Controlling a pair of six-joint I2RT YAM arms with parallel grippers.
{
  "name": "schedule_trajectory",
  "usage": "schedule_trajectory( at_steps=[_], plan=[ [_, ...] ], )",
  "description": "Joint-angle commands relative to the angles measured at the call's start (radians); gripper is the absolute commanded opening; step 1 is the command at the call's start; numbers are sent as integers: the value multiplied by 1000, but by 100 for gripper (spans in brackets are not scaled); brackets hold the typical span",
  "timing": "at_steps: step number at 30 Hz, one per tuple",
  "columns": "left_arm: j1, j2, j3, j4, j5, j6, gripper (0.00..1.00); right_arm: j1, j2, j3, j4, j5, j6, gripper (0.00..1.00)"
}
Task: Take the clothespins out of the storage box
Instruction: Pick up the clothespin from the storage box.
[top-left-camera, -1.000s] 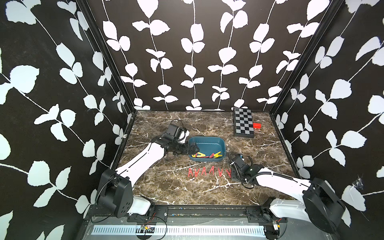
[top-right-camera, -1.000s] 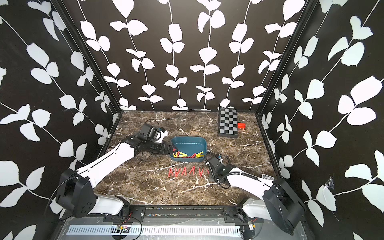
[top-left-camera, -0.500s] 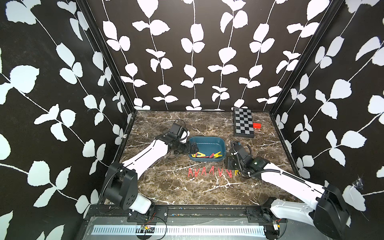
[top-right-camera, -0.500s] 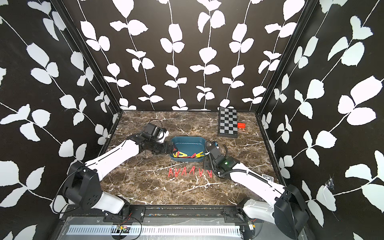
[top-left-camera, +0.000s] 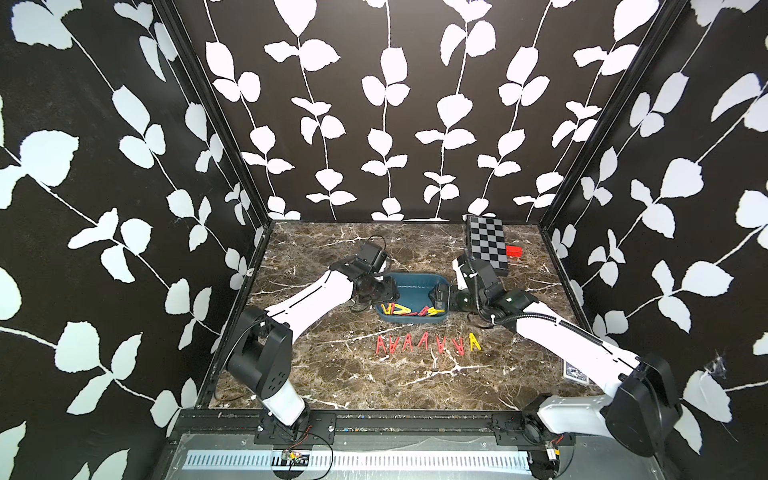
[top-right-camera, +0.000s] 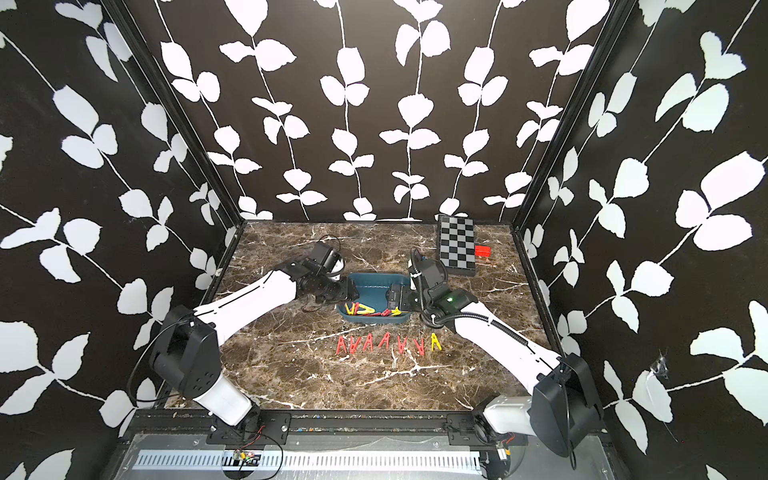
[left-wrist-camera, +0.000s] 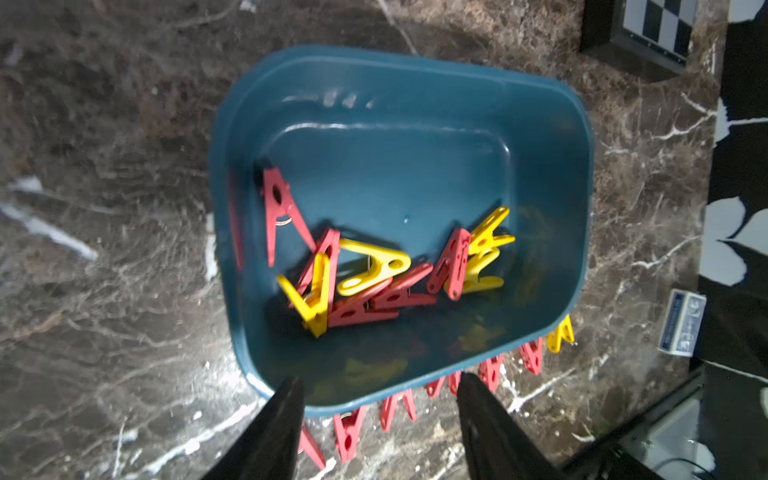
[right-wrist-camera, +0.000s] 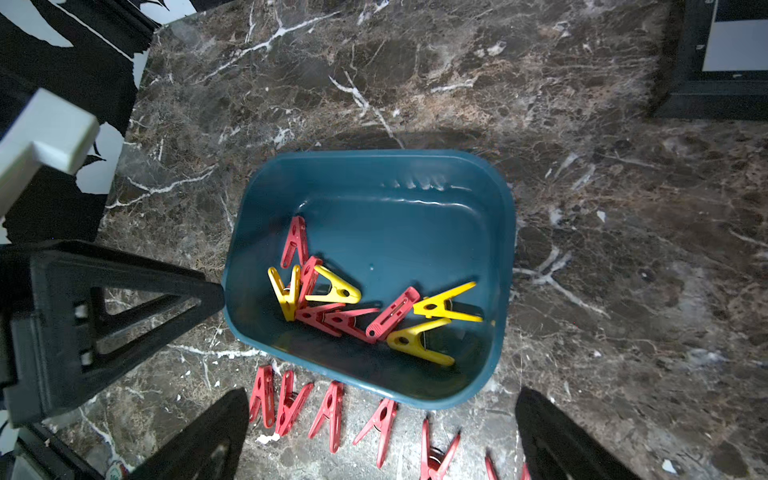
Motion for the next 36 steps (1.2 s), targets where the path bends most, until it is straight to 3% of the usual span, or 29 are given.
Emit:
schedule_trajectory(
  at_steps=[1,7,30,36],
  plan=[
    [-22,36,50,-53,-82,-54,50,-22,21,35,39,-105,-48,99],
    [-48,134,113,-93,-142,-88,37,-39,54,59,38,-167,-90,99],
    [-81,353,248,-204,-289,18,32,-74,82,48,59,-257,-93,99],
    [-81,390,275,-215,-291,33,20,-74,84,40,66,-266,-87,99]
  ],
)
